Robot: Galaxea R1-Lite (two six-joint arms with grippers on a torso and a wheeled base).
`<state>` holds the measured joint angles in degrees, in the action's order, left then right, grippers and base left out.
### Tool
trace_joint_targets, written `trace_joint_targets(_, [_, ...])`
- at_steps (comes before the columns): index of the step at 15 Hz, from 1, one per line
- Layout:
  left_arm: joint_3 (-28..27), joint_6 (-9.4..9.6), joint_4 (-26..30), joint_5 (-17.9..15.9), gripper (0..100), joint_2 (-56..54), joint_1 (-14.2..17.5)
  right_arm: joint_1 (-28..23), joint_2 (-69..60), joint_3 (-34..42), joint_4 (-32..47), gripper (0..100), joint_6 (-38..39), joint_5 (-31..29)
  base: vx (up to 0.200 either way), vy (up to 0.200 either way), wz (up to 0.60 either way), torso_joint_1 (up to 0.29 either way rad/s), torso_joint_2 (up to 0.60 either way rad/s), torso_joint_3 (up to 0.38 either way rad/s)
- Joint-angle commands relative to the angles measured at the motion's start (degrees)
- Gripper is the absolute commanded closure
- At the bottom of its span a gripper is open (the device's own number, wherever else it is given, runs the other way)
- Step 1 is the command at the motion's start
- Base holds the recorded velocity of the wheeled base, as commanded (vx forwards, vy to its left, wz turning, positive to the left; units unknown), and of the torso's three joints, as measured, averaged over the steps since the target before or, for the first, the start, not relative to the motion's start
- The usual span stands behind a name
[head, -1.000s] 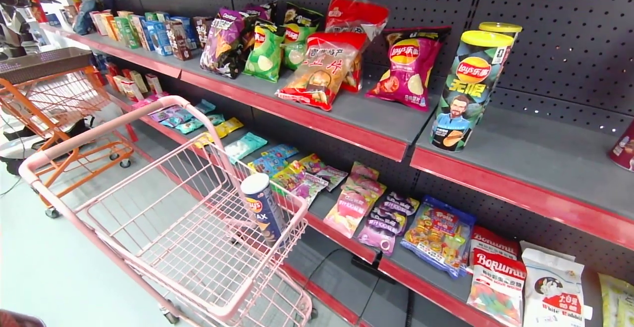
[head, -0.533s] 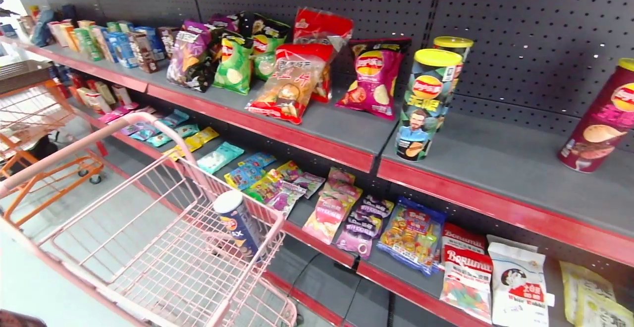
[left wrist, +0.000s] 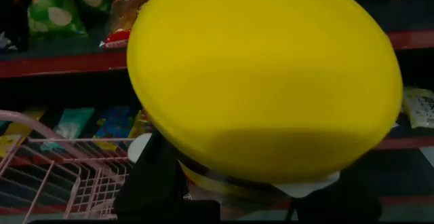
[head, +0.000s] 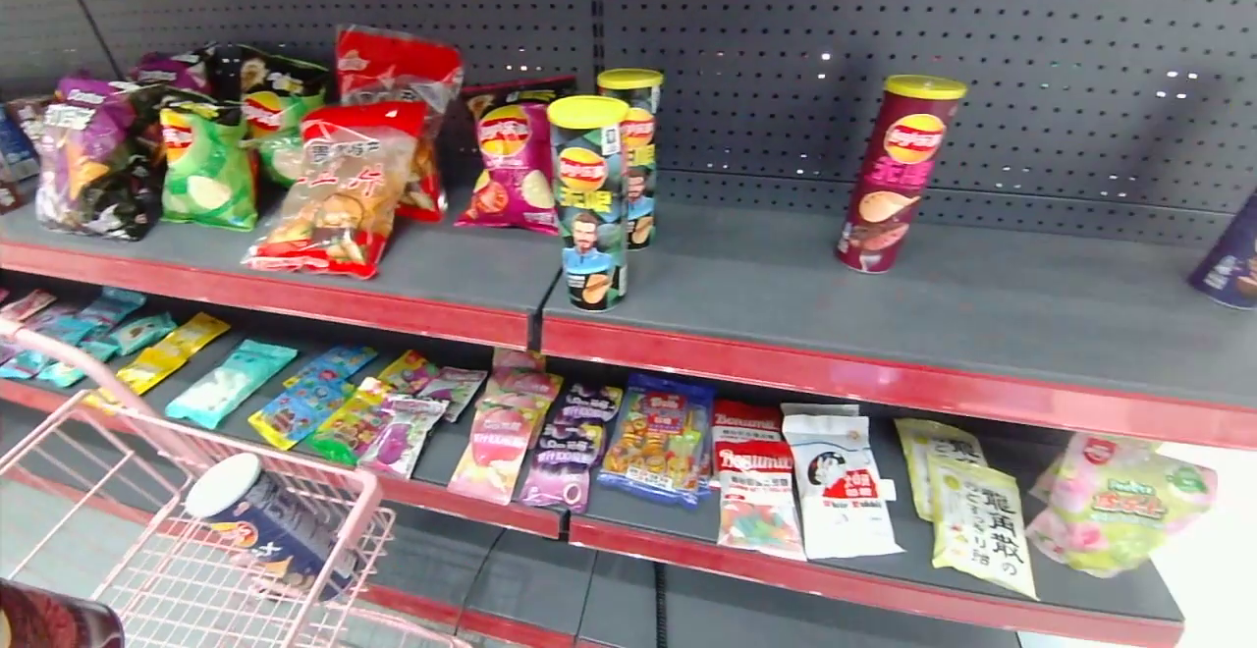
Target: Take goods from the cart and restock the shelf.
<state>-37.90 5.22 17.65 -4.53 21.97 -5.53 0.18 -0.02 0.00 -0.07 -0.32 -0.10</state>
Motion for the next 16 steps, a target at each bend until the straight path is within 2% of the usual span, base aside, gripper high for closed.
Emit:
trace_joint_targets(1, [0.11,0.06,0.01,0.05,100,0.27,0.0,-0.01,0.02,0.0,-0.01,0,-0.03,0.01,0.0,0.0,-0.6,0.012,0.01,0.002])
trace_joint_targets(2, [0.28,0.14,-0.16,0.67,100,0.62,0.0,-0.01,0.02,0.0,-0.01,0,-0.03,0.01,0.0,0.0,-0.6,0.002,0.0,0.002])
trace_joint_targets(4, [0.11,-0.12,-0.25,0.32,100,0.53,-0.09,-0.01,0.02,0.0,-0.01,0,0.05,0.01,0.0,0.0,0.0,0.0,0.0,0.0])
trace_joint_targets(5, [-0.07,-0.03,-0.25,-1.18,100,0.27,-0.88,-0.01,0.02,0.0,-0.01,0,0.05,0.01,0.0,0.0,0.0,0.0,0.0,0.0])
trace_joint_targets(10, [0.02,0.32,-2.62,-3.11,100,0.44,-1.67,-0.01,0.02,0.0,-0.01,0,0.05,0.01,0.0,0.0,0.0,0.0,0.0,0.0])
trace_joint_targets(13, [0.55,2.96,-2.62,-3.11,100,1.41,-1.67,-0.01,0.02,0.0,-0.01,0,-0.03,0.01,0.0,0.0,0.0,0.0,0.0,0.0])
trace_joint_targets(14, [-0.24,4.71,-3.5,-3.02,100,3.43,-1.67,-0.01,0.02,0.0,-0.01,0,-0.03,0.01,0.0,0.0,0.0,0.0,0.0,0.0])
trace_joint_targets(16, [-0.51,6.56,-6.23,-2.23,100,5.89,-1.41,-0.01,0.02,0.0,-0.01,0,-0.03,0.01,0.0,0.0,0.0,0.0,0.0,0.0])
